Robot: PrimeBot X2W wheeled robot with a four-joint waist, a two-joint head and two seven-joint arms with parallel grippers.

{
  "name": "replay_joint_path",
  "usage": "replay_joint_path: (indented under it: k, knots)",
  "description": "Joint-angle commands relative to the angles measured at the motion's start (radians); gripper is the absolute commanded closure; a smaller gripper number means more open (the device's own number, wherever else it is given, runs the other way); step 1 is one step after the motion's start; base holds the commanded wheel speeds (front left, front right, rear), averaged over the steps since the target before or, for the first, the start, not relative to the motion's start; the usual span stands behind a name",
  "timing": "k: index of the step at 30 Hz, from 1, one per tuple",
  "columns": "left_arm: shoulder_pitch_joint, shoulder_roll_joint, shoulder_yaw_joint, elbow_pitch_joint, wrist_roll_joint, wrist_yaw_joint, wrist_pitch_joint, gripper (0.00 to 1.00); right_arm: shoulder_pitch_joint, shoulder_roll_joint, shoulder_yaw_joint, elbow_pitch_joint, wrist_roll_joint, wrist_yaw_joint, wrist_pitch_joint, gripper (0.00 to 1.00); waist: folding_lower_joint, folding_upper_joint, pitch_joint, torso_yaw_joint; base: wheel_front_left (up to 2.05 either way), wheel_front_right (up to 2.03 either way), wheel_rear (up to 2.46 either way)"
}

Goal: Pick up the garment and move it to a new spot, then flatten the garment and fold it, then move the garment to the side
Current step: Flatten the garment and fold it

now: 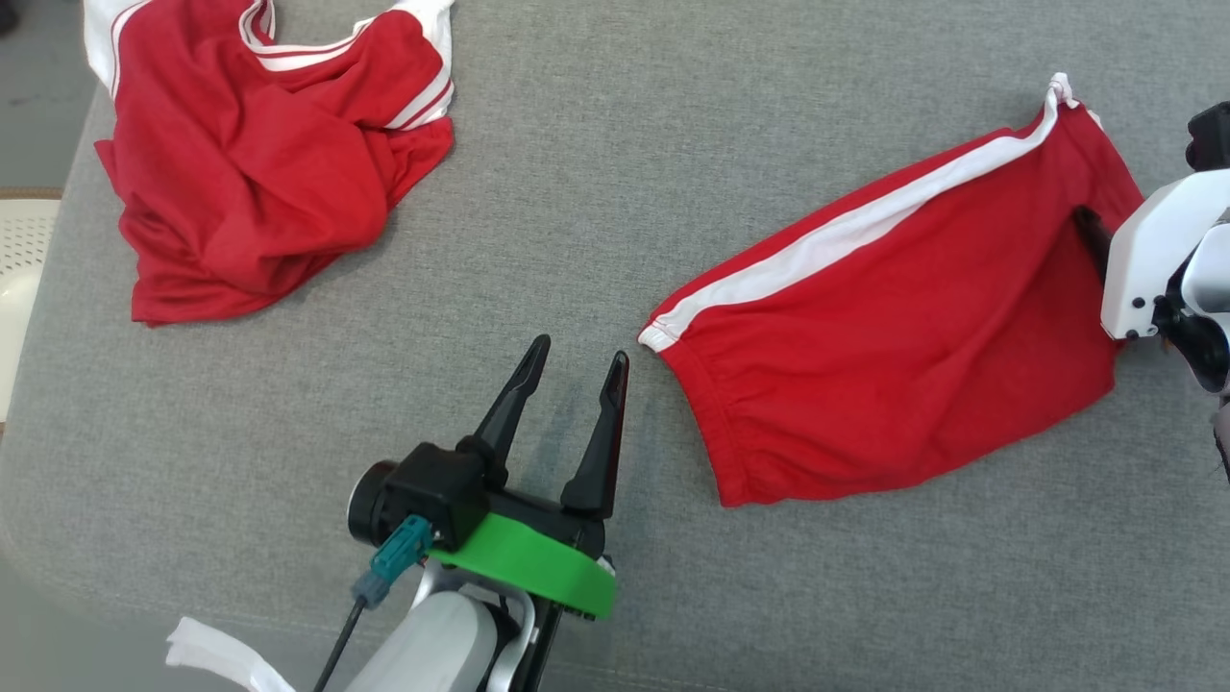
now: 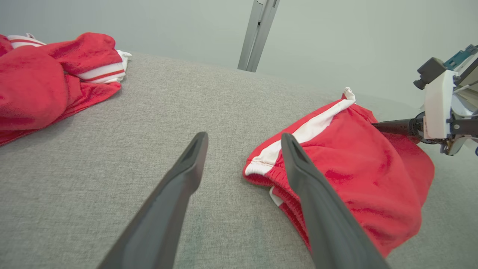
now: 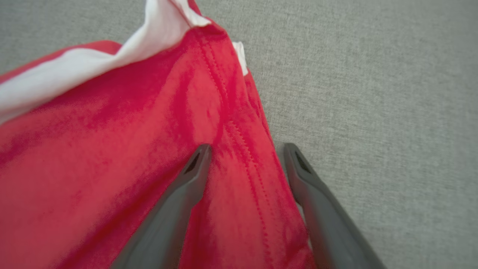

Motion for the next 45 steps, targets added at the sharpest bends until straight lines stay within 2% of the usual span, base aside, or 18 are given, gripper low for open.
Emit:
replay_joint_path:
  k: [1,2,10,13,18,22,26,33,37,40,45]
  knots:
    - [0.027,-0.008,0.022,0.000,0.032,-0.010,-0.003,0.00,0.009,0.009,-0.001,0.031,0.018,-0.001,0.010,0.00,0.0000,0.0000,0.000,0.018,0.00,0.00,0.00]
    - [0.045,-0.020,0.045,-0.004,0.048,-0.016,-0.003,0.00,0.015,0.025,-0.008,0.048,0.046,0.000,0.004,1.00,0.0000,0.0000,-0.008,0.016,0.00,0.00,0.00]
    - [0.184,-0.059,0.182,0.026,0.170,-0.075,-0.002,0.00,0.082,0.088,-0.148,0.115,0.187,-0.001,-0.081,1.00,0.0000,0.0000,-0.111,-0.074,0.00,0.00,0.00]
    - [0.231,-0.068,0.218,0.037,0.213,-0.094,-0.002,0.00,0.118,0.077,-0.225,0.138,0.219,-0.002,-0.118,1.00,0.0000,0.0000,-0.150,-0.106,0.00,0.00,0.00]
    - [0.282,-0.078,0.262,0.044,0.251,-0.124,-0.002,0.00,0.148,0.032,-0.358,0.159,0.229,-0.001,-0.190,1.00,0.0000,0.0000,-0.187,-0.120,0.00,0.00,0.00]
    - [0.308,-0.084,0.291,0.045,0.269,-0.140,-0.002,0.00,0.140,0.011,-0.411,0.145,0.205,-0.001,-0.229,1.00,0.0000,0.0000,-0.197,-0.122,0.00,0.00,0.00]
    - [0.319,-0.087,0.305,0.050,0.277,-0.153,-0.002,0.00,0.122,0.051,-0.361,0.082,0.197,-0.001,-0.214,1.00,0.0000,0.0000,-0.201,-0.117,0.00,0.00,0.00]
    - [0.315,-0.088,0.280,0.052,0.245,-0.140,-0.002,0.00,0.178,0.176,-0.105,-0.076,0.223,-0.001,-0.144,1.00,0.0000,0.0000,-0.207,-0.106,0.00,0.00,0.00]
    - [0.306,-0.088,0.272,0.057,0.243,-0.133,-0.002,0.00,0.221,0.231,0.020,-0.096,0.205,-0.001,-0.135,1.00,0.0000,0.0000,-0.212,-0.091,0.00,0.00,0.00]
    - [0.301,-0.088,0.271,0.055,0.243,-0.128,-0.002,0.00,0.241,0.258,0.060,-0.081,0.177,-0.001,-0.160,1.00,0.0000,0.0000,-0.216,-0.079,0.00,0.00,0.00]
    - [0.315,-0.088,0.276,0.054,0.243,-0.123,-0.002,0.00,0.257,0.296,0.066,-0.047,0.149,-0.001,-0.209,1.00,0.0000,0.0000,-0.227,-0.071,0.00,0.00,0.00]
